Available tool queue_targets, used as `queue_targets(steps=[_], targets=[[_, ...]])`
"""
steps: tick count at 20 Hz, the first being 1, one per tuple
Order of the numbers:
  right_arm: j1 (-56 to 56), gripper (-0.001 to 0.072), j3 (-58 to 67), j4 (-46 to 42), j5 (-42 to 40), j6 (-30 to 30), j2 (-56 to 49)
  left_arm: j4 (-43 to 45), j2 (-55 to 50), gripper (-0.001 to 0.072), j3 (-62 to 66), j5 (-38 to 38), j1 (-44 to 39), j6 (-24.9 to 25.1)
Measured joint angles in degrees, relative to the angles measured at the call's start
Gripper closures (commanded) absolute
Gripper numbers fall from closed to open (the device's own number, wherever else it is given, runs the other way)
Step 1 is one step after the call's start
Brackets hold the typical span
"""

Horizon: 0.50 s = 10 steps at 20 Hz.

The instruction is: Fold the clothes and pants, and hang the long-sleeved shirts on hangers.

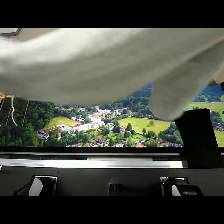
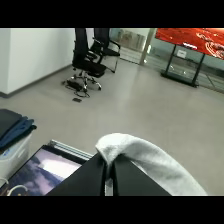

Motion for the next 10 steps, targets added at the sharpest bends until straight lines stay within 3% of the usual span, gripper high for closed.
queue_targets(steps=[5, 10], targets=[[0.0, 0.067, 2.1, -2.3, 8.7, 6.6, -6.4, -4.6, -4.6, 0.0689, 0.5, -4.6, -0.1, 3.8], [0.0, 0.0671, -1.2, -3.1, 26.5, 10.0, -23.5, -4.7, -18.9, 0.069, -4.6, -13.3, -11.7, 8.1]])
